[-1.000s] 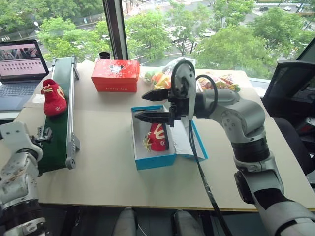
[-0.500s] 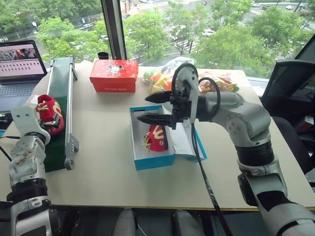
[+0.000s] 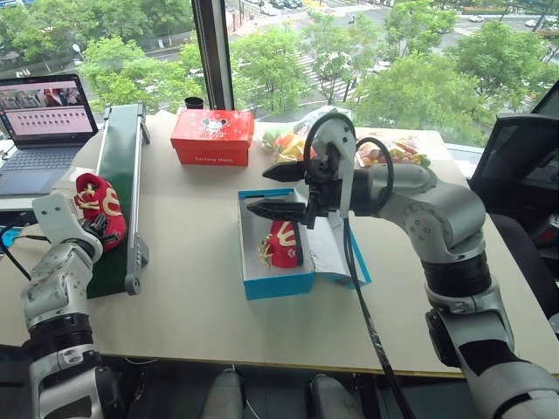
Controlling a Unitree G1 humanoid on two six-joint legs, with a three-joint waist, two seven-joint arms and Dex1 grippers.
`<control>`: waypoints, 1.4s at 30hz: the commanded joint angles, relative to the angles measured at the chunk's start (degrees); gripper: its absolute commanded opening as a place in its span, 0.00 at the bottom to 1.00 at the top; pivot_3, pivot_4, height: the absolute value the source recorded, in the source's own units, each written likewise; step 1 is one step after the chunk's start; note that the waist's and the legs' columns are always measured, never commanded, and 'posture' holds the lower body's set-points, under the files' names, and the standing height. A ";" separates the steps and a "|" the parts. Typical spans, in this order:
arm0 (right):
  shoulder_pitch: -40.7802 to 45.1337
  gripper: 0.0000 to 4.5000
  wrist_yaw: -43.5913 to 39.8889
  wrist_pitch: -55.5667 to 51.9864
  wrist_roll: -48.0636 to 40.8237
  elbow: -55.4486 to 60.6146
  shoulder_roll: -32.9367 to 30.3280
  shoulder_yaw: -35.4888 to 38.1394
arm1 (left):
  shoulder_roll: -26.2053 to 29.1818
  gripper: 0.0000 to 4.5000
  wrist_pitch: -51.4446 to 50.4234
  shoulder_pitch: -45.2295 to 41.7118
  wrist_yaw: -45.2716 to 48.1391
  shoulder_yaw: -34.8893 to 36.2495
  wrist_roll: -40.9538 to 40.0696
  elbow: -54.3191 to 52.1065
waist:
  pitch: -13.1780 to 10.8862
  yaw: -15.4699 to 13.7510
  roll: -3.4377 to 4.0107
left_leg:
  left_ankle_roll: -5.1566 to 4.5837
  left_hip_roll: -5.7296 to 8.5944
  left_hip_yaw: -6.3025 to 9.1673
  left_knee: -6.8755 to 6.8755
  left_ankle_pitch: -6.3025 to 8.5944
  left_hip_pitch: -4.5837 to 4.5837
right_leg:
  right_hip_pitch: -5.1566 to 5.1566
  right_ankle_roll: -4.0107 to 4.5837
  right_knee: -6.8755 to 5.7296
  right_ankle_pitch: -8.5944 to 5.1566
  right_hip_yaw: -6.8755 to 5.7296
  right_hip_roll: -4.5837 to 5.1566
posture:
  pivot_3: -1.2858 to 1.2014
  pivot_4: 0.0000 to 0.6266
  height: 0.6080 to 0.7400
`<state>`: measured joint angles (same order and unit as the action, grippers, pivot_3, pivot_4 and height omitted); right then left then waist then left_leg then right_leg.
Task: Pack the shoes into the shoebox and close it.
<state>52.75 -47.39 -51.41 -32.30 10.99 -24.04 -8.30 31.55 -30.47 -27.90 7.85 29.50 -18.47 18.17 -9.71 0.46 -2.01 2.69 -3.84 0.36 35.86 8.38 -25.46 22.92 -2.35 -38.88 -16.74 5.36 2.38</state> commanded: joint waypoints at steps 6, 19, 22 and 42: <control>4.35 1.00 8.45 -5.43 -10.99 -5.34 7.54 13.81 | -5.06 0.11 -2.05 -7.31 9.76 -4.51 -14.11 -20.57 | -0.03 0.40 -0.10 | 0.02 -0.01 0.01 -0.03 -0.01 -0.39 | 0.32 0.01 0.03 0.01 0.01 0.00 | 0.52 0.24 0.99; 11.29 1.00 24.52 -7.83 -16.93 -18.12 11.63 27.25 | -16.49 0.11 -10.74 -10.35 9.59 -16.99 -26.82 -38.33 | -0.05 1.58 -0.07 | -0.01 0.03 0.02 -0.04 0.00 -0.49 | 0.34 0.00 0.14 0.02 0.06 0.02 | 0.52 0.24 0.99; 10.39 1.00 25.98 -9.40 -18.54 -16.62 11.50 27.51 | -16.47 0.11 -10.61 -11.11 8.71 -16.27 -27.51 -37.73 | -0.06 2.20 -0.06 | -0.02 0.03 0.02 -0.07 0.01 -0.48 | 0.34 0.01 0.14 0.02 0.05 0.01 | 0.52 0.24 0.99; 9.24 0.38 30.92 -12.47 -22.14 -15.96 15.00 26.24 | -17.35 0.10 -9.71 -12.30 8.52 -16.74 -28.19 -36.72 | -0.06 2.04 -0.05 | -0.03 0.03 0.04 -0.08 0.01 -0.55 | 0.33 -0.01 0.32 0.01 0.04 0.00 | 0.52 0.24 0.99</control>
<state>60.58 -16.30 -64.53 -53.36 -5.19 -8.99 17.70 13.84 -41.57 -38.52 16.03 12.31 -45.81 -16.71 -9.77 2.50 -2.06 2.66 -3.81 0.40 35.78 8.39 -26.01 23.25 -2.36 -38.55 -16.73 5.40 2.38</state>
